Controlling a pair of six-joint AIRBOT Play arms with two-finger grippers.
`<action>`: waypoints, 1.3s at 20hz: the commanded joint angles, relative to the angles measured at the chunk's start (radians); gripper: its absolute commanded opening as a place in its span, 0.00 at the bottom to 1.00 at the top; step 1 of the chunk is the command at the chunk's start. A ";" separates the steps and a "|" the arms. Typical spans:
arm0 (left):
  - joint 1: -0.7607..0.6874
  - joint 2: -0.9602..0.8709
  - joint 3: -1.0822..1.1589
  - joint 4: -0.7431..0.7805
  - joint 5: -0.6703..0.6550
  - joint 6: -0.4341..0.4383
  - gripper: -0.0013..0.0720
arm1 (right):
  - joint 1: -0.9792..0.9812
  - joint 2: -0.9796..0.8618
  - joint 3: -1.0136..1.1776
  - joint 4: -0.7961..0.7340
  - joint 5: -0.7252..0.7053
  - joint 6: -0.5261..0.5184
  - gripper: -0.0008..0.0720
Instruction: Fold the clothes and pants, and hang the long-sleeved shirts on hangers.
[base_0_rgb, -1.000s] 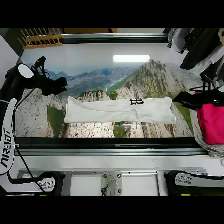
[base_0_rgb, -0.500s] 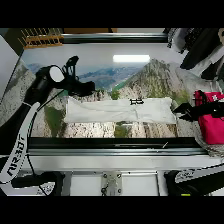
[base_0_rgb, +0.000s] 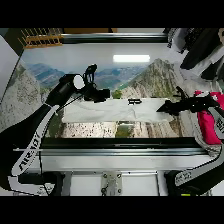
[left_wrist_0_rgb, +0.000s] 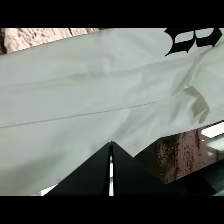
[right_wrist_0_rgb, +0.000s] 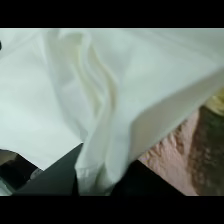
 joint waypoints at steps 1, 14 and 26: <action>-0.005 -0.039 0.001 -0.054 0.026 -0.001 0.03 | 0.016 0.014 0.003 0.016 -0.003 0.003 0.03; -0.172 -0.452 0.401 -0.064 0.028 -0.001 0.03 | 0.182 0.274 0.430 -0.432 0.356 0.348 0.03; -0.242 -0.628 0.576 -0.063 -0.069 -0.001 0.03 | 0.496 0.286 0.663 -0.484 0.387 0.465 0.03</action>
